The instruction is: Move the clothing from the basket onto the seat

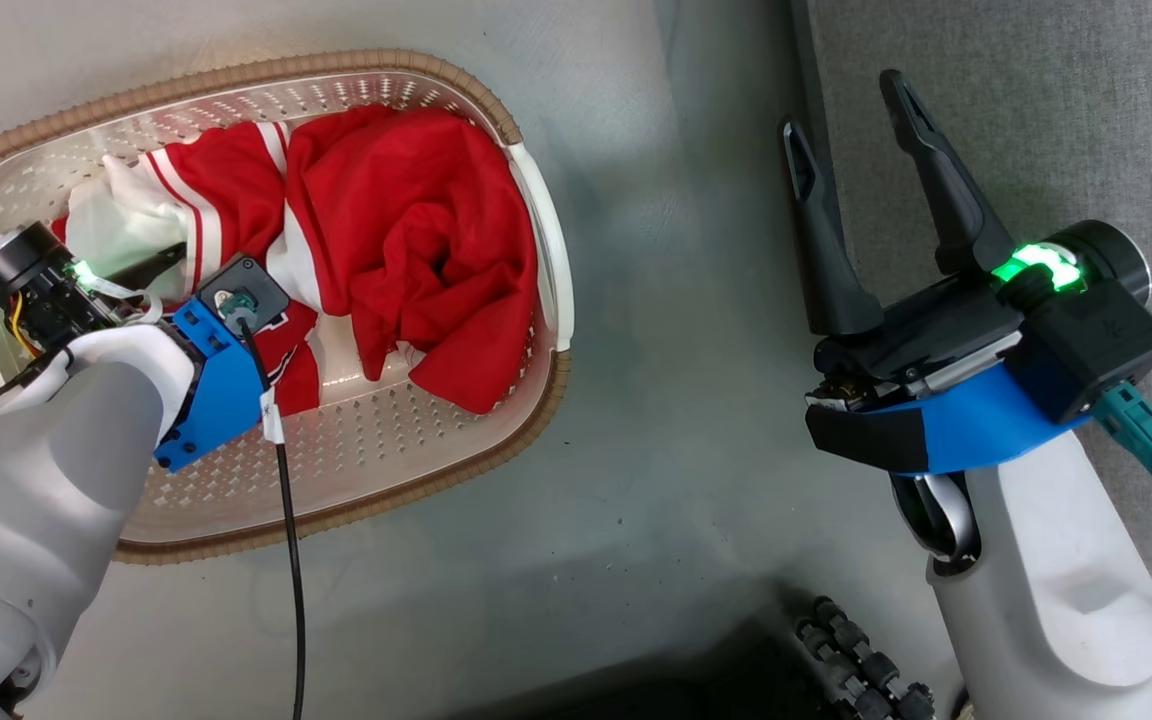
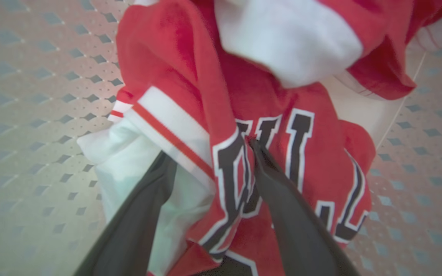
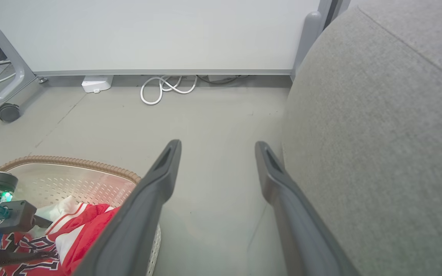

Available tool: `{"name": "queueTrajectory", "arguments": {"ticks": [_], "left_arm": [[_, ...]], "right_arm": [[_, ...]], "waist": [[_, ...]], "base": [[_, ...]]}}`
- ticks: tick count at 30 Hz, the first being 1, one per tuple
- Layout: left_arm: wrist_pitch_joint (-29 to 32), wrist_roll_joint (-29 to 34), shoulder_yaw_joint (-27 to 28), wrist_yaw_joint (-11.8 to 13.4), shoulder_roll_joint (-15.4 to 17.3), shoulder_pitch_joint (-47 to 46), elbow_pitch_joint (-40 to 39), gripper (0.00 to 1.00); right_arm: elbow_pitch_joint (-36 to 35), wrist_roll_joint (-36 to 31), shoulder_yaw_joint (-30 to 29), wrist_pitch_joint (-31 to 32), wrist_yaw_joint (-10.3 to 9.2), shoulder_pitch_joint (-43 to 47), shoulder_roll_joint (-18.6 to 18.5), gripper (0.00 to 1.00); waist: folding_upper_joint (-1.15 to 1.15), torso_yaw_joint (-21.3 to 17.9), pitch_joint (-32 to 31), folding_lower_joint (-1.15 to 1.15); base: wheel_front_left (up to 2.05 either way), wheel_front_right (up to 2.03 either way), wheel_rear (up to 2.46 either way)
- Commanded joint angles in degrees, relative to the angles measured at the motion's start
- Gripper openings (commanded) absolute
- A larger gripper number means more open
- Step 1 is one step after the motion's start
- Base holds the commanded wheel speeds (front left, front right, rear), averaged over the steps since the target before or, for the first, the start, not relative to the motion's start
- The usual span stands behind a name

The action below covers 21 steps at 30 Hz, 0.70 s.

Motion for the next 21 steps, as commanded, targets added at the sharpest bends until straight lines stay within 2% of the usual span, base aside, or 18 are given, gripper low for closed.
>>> {"name": "queueTrajectory", "arguments": {"ticks": [1, 2, 3, 4, 5, 12, 21], "left_arm": [[0.16, -0.25, -0.06, 0.0, -0.05, -0.91, 0.07, 1.0], [0.51, -0.28, -0.14, 0.0, -0.15, -0.82, 0.01, 1.0], [0.74, -0.18, -0.23, 0.0, -0.22, -0.73, -0.11, 0.55], [1.02, -0.1, -0.31, 0.0, -0.28, -0.59, -0.22, 0.14], [1.24, -0.05, -0.38, 0.0, -0.32, -0.4, -0.38, 0.0], [0.96, -0.52, -0.58, 0.0, -0.23, 0.6, -1.74, 0.0], [-2.66, -1.09, -0.62, 0.0, -2.77, 1.42, -4.44, 0.0]], "right_arm": [[-0.28, -0.07, -0.1, -0.22, 0.03, -0.58, -0.2, 1.0], [-0.26, -0.1, -0.16, -0.22, 0.03, -0.6, -0.2, 1.0], [-0.22, -0.12, -0.19, -0.22, 0.03, -0.7, -0.2, 1.0], [-0.16, -0.16, -0.17, -0.22, 0.03, -0.82, -0.2, 1.0], [-0.09, -0.22, -0.17, -0.22, 0.03, -0.94, -0.2, 1.0], [0.48, -0.57, -0.12, -0.22, 0.03, -1.44, -0.2, 1.0], [1.51, -1.74, -1.34, -0.22, 0.03, -0.36, -0.2, 1.0]], "waist": [[0.0, 0.02, 0.03, -0.01], [0.0, 0.05, 0.06, -0.01], [0.0, 0.11, 0.05, -0.01], [0.0, 0.18, 0.0, -0.01], [0.0, 0.26, -0.06, -0.01], [0.0, 0.66, -1.21, -0.01], [0.0, 3.33, -4.81, -0.01]], "base": [[0.0, 0.0, 0.0], [0.0, 0.0, 0.0], [0.0, 0.0, 0.0], [0.0, 0.0, 0.0], [0.0, 0.0, 0.0], [0.0, 0.0, 0.0], [0.0, 0.0, 0.0]]}}
